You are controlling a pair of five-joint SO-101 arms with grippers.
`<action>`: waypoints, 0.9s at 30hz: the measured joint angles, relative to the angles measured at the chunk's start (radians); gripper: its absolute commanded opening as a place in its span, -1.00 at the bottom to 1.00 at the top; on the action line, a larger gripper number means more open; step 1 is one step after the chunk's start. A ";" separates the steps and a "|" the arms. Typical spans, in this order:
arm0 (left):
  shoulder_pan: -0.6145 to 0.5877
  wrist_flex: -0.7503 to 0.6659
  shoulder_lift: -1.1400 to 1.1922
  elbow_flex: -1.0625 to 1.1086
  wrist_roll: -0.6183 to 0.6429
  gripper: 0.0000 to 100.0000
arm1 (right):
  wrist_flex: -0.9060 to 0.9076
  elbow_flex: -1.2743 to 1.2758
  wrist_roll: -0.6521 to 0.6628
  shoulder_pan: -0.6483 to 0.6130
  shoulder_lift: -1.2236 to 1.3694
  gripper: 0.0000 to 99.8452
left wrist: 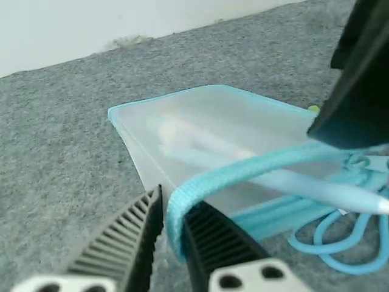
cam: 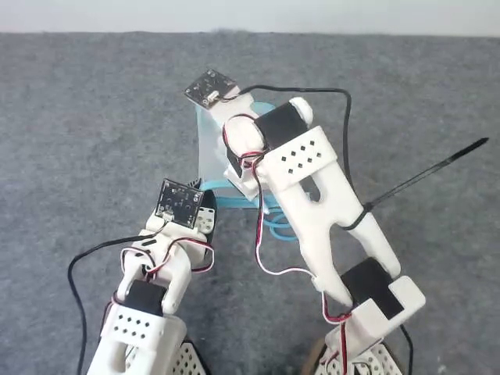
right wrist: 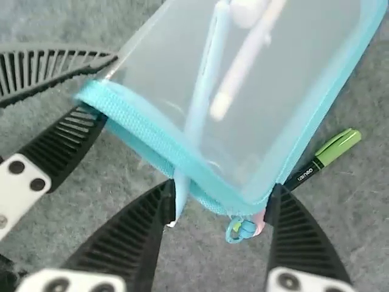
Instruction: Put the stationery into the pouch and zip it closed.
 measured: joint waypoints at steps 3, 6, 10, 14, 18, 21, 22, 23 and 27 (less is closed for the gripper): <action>0.000 0.000 0.000 0.000 0.000 -0.98 | 0.000 0.000 0.000 0.008 -0.068 -0.55; -0.052 -0.012 0.000 0.000 0.002 -0.98 | 0.000 0.009 0.003 0.063 -0.195 -0.55; -0.189 -0.026 0.000 0.000 0.078 -0.98 | 0.000 0.121 0.003 0.183 -0.308 -0.55; -0.071 0.009 0.000 0.000 0.046 -0.98 | -0.077 0.351 0.002 0.224 -0.313 -0.55; 0.107 0.021 0.000 0.000 -0.040 -0.98 | -0.181 0.565 0.035 0.226 -0.311 -0.55; -0.034 0.021 0.000 -0.014 0.035 -0.98 | -0.210 0.628 0.051 0.221 -0.311 -0.55; -0.100 0.021 0.000 -0.018 0.063 -0.98 | -0.221 0.631 0.054 0.222 -0.311 -0.55; -0.155 0.021 0.000 -0.020 0.083 -0.98 | -0.232 0.634 0.055 0.230 -0.311 -0.55; -0.117 0.021 0.000 -0.020 0.037 -0.98 | -0.253 0.635 0.055 0.241 -0.311 -0.55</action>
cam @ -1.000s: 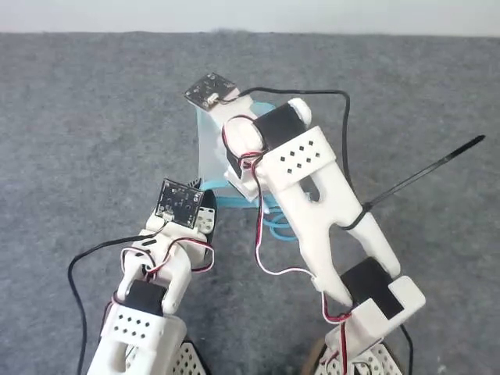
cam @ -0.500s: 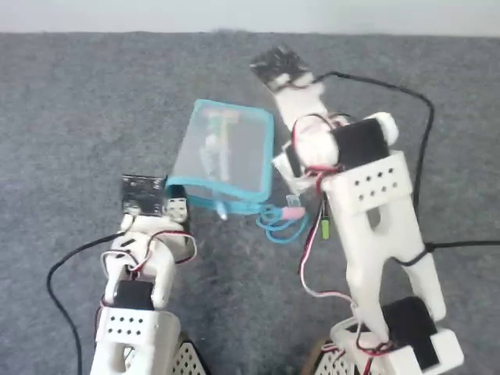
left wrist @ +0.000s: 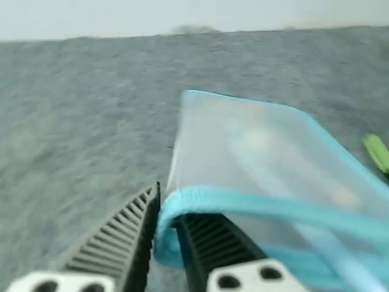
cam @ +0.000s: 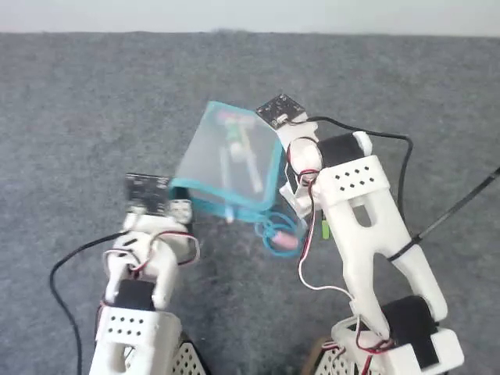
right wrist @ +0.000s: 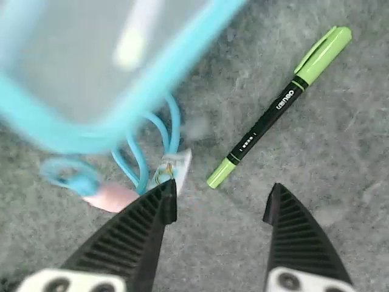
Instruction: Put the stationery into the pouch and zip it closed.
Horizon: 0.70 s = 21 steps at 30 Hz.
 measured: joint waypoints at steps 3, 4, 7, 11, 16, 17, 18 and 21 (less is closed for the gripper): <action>0.040 0.000 0.000 0.000 -0.008 -0.98 | 0.000 0.028 0.000 0.003 0.000 -0.55; 0.014 0.000 0.000 0.000 0.015 -0.98 | 0.000 0.044 0.000 0.012 0.000 -0.55; -0.129 0.000 0.002 -0.014 0.086 -0.98 | -0.029 0.106 0.000 0.044 0.000 -0.55; -0.049 0.029 0.000 -0.018 0.014 -0.98 | -0.091 0.183 0.000 0.051 0.000 -0.55; 0.215 0.066 0.000 -0.005 -0.098 -0.98 | -0.112 0.236 0.003 0.055 0.000 -0.55; 0.193 0.066 0.000 -0.006 -0.066 -0.98 | -0.118 0.255 0.005 0.057 0.000 -0.55; 0.143 0.066 0.000 -0.011 -0.034 -0.98 | -0.132 0.273 0.005 0.054 0.000 -0.55; -0.061 0.066 0.000 -0.026 0.048 -0.98 | -0.192 0.325 0.003 0.055 0.000 -0.55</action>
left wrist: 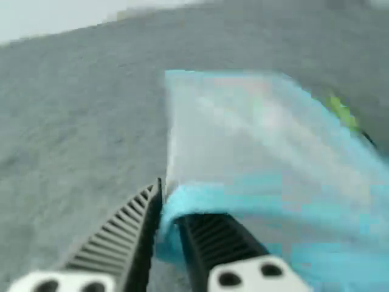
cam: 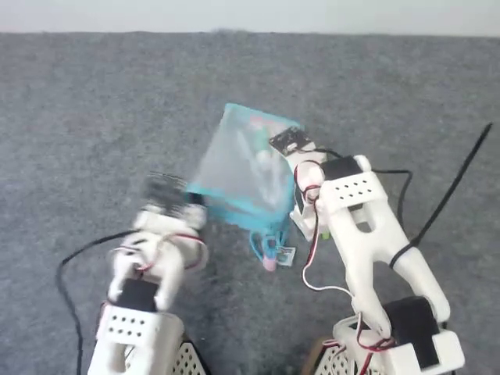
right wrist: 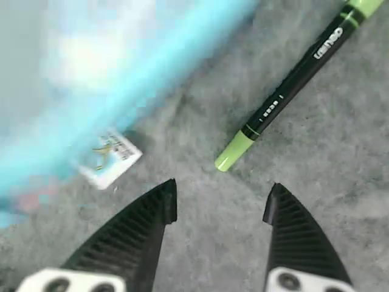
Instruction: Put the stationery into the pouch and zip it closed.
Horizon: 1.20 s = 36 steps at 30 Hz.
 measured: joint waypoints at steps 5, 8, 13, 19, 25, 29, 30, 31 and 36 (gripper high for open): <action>-0.057 0.000 0.002 -0.003 0.009 -0.98 | -0.063 0.017 -0.074 0.000 0.000 -0.55; -0.058 0.000 0.002 -0.003 0.009 -0.98 | -0.095 0.035 -0.100 0.003 0.000 -0.55; -0.058 0.000 0.002 -0.003 0.009 -0.98 | -0.163 0.044 -0.109 -0.002 0.075 -0.55; -0.058 0.000 0.002 -0.003 0.009 -0.98 | -0.210 0.032 -0.157 0.032 0.264 -0.69; -0.058 0.000 0.002 -0.003 0.009 -0.98 | -0.212 -0.025 -0.169 0.157 0.310 -0.95; -0.057 0.000 0.002 -0.003 0.009 -0.98 | -0.213 -0.025 -0.169 0.173 0.311 -0.96; -0.057 0.000 0.002 -0.003 0.009 -0.98 | -0.213 -0.025 -0.169 0.173 0.311 -0.96; -0.057 0.000 0.002 -0.003 0.009 -0.98 | -0.213 -0.025 -0.169 0.173 0.311 -0.97; -0.057 0.000 0.002 -0.003 0.009 -0.98 | -0.152 -0.023 -0.169 0.172 0.249 -0.98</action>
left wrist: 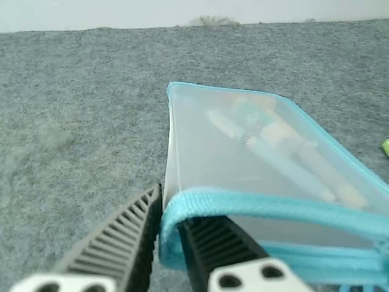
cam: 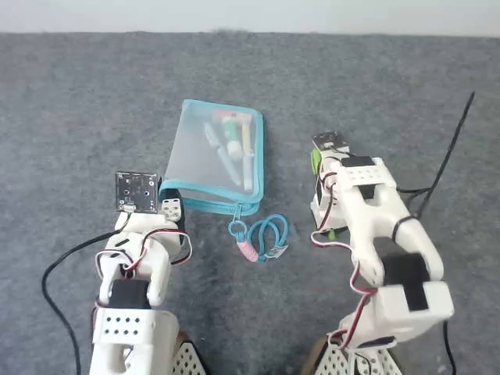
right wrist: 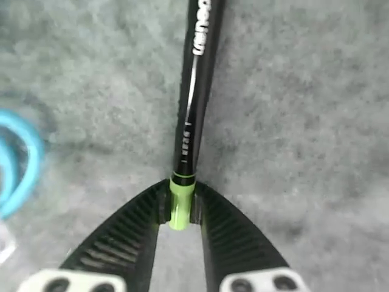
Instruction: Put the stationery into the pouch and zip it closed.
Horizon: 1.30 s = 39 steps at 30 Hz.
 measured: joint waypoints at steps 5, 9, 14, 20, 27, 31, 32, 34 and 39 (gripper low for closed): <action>0.000 0.000 0.000 0.000 0.000 -0.98 | 0.153 0.000 0.063 -0.002 -0.285 -0.98; 0.000 0.000 0.000 0.000 0.000 -0.98 | 0.281 0.000 0.150 -0.003 -0.568 -0.98; 0.000 -0.023 0.000 0.000 0.000 -0.98 | 0.410 0.000 0.262 -0.011 -0.821 -0.98; 0.029 -0.112 0.000 0.026 0.000 -0.98 | 0.585 0.000 0.411 -0.261 -0.901 -0.98; 0.066 -0.124 0.000 0.031 0.000 -0.98 | 0.605 0.011 0.440 -0.443 -0.896 -0.98; 0.072 -0.127 0.000 0.031 0.000 -0.98 | 0.600 0.011 0.428 -0.442 -0.824 -0.98; 0.072 -0.127 0.000 0.031 0.000 -0.98 | 0.597 0.011 0.413 -0.442 -0.799 -0.98; 0.075 -0.127 0.000 0.031 0.000 -0.98 | 0.583 0.011 0.379 -0.443 -0.744 -0.98; 0.135 -0.127 0.000 0.031 0.000 -0.98 | 0.560 -0.094 0.282 -0.425 -0.574 -0.98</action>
